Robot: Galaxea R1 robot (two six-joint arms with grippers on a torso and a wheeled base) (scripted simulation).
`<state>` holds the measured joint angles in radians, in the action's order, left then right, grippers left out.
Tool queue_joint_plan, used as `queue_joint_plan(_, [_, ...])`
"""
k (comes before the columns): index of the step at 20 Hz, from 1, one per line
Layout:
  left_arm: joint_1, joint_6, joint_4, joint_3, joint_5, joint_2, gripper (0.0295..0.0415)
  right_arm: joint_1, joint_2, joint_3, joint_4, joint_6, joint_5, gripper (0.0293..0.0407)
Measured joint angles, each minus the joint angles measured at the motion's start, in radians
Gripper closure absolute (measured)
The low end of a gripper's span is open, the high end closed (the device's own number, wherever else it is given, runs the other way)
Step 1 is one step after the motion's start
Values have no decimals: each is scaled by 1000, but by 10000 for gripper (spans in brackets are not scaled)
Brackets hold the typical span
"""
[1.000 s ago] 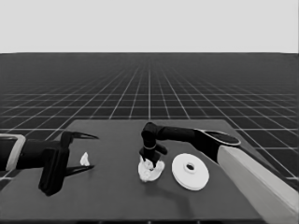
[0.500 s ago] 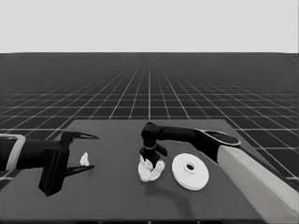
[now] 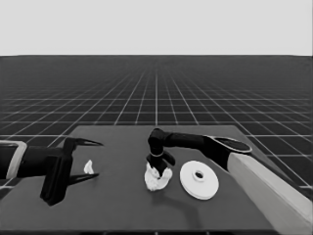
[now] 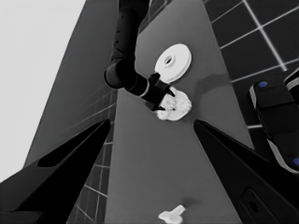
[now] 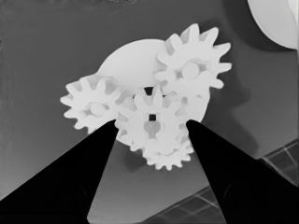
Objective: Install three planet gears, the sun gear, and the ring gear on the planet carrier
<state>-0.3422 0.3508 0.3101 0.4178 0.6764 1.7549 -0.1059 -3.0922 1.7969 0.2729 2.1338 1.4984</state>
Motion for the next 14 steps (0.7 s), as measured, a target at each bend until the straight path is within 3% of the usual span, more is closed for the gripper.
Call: queue_joint_plan(14, [0, 0, 0, 0, 0, 0, 326, 0, 0, 0, 0, 147, 0, 391])
